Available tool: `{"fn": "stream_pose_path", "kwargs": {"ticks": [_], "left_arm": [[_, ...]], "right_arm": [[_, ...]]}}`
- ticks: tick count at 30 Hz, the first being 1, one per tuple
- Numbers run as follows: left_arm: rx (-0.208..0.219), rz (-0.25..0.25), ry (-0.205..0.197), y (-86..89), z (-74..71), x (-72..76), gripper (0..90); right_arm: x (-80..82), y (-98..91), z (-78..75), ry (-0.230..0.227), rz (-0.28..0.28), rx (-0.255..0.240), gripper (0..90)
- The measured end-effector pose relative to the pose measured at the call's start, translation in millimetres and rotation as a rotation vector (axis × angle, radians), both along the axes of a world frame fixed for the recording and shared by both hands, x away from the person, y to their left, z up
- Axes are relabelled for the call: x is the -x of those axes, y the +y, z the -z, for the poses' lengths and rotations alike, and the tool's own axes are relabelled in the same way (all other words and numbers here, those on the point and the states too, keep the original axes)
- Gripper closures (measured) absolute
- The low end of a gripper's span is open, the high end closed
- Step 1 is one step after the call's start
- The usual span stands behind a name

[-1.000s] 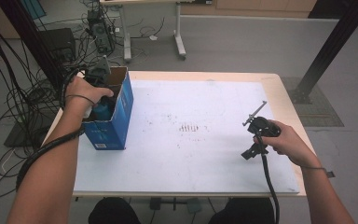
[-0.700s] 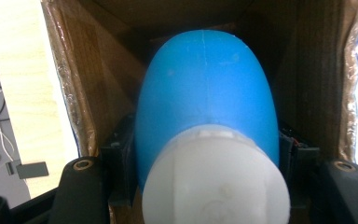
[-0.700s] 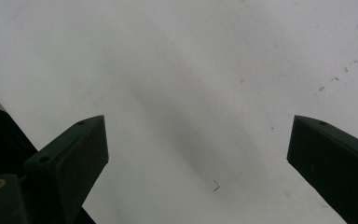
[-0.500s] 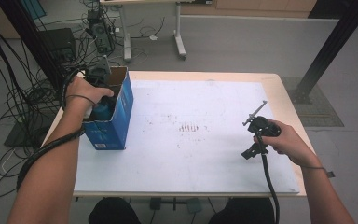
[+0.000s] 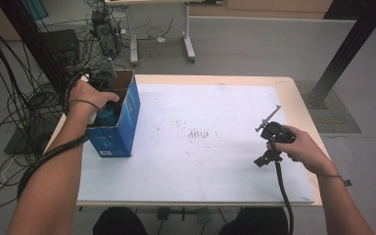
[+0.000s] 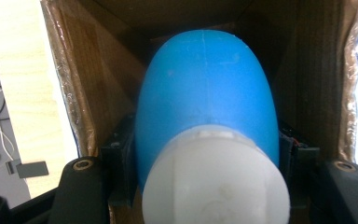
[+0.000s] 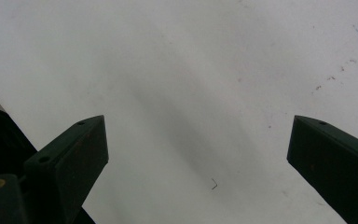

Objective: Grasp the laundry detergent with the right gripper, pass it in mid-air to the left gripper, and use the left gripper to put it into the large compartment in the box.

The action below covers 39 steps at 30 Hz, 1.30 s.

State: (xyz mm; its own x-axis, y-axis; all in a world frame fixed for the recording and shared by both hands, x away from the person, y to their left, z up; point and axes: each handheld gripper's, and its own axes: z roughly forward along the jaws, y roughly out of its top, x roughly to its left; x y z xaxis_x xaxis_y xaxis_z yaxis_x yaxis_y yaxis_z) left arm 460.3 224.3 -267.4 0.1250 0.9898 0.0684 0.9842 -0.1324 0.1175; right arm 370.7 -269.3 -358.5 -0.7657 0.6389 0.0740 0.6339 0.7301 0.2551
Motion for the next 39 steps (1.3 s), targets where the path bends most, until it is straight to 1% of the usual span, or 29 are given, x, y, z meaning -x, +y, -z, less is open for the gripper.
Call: {"fn": "stream_pose_path", "kwargs": {"ticks": [14,19,39], "left_arm": [[0.007,-0.011,-0.003,1.4,0.2,0.1,37.6],[0.005,-0.007,-0.002,1.2,0.2,0.2,37.6],[0.026,-0.019,-0.003,5.6,0.8,0.4,37.1]], "right_arm": [[-0.5,-0.3,-1.0,-0.001,0.003,-0.001,5.0],[-0.9,-0.2,-0.3,-0.002,0.004,-0.005,5.0],[-0.5,1.2,0.7,0.002,0.005,-0.006,5.1]]}}
